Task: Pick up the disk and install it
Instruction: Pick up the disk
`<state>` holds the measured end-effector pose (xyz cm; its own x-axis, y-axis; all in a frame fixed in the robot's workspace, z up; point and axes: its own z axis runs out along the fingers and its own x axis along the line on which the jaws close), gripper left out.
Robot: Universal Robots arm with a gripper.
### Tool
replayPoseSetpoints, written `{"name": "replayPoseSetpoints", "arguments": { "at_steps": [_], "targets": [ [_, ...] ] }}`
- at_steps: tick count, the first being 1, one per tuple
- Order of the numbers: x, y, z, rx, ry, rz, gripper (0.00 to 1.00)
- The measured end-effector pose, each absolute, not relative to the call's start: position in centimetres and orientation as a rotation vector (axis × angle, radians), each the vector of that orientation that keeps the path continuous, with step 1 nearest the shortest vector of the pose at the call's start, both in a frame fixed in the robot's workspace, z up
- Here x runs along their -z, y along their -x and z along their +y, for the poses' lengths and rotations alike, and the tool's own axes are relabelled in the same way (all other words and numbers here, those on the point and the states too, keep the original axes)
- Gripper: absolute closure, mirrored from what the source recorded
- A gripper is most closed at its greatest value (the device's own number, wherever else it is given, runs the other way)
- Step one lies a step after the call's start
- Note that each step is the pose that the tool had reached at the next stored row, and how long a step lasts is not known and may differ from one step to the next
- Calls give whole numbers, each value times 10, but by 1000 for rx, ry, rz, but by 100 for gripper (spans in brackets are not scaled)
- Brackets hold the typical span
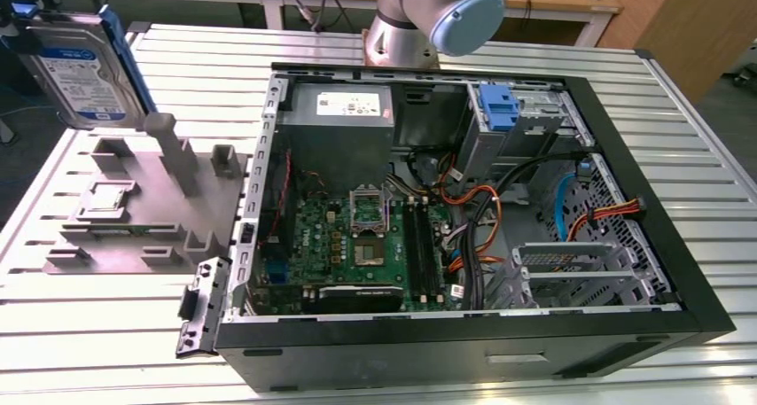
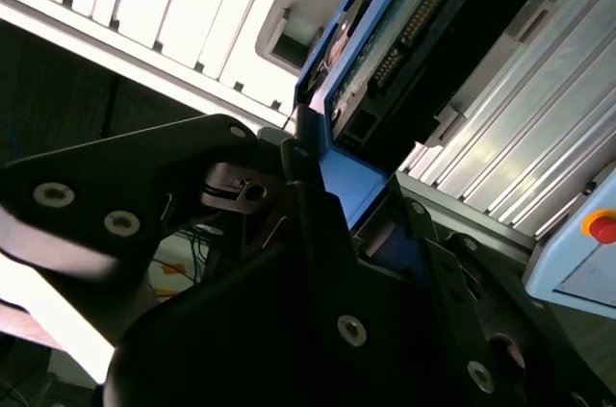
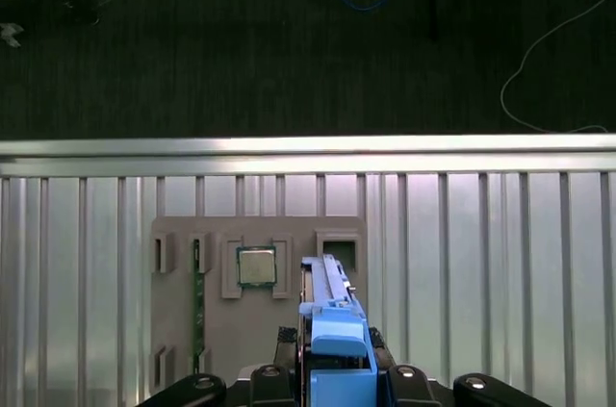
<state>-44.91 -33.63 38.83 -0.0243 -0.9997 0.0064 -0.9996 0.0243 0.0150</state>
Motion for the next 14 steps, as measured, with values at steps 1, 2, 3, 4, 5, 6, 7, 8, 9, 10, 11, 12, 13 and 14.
{"name": "replayPoseSetpoints", "arguments": {
  "at_steps": [1, 2, 3, 4, 5, 6, 7, 8, 9, 10, 11, 12, 13, 14],
  "targets": [
    [-389, 449, -336, 21, -2189, -2243, 64],
    [-389, 449, -336, 37, -2196, -2249, 64],
    [-389, 449, -336, 51, -2202, -2255, 64],
    [-389, 449, -336, 59, -2205, -2259, 64],
    [-390, 449, -336, 61, -2206, -2259, 64],
    [-390, 449, -336, 61, -2206, -2260, 64],
    [-390, 449, -336, 61, -2206, -2260, 64],
    [-391, 449, -336, 61, -2206, -2260, 64],
    [-391, 449, -336, 61, -2206, -2260, 64],
    [-391, 449, -336, 62, -2206, -2260, 64],
    [-392, 449, -336, 62, -2206, -2260, 64],
    [-393, 449, -336, 62, -2206, -2260, 64],
    [-394, 449, -336, 63, -2207, -2260, 64],
    [-395, 449, -336, 63, -2207, -2260, 64]
  ]
}}
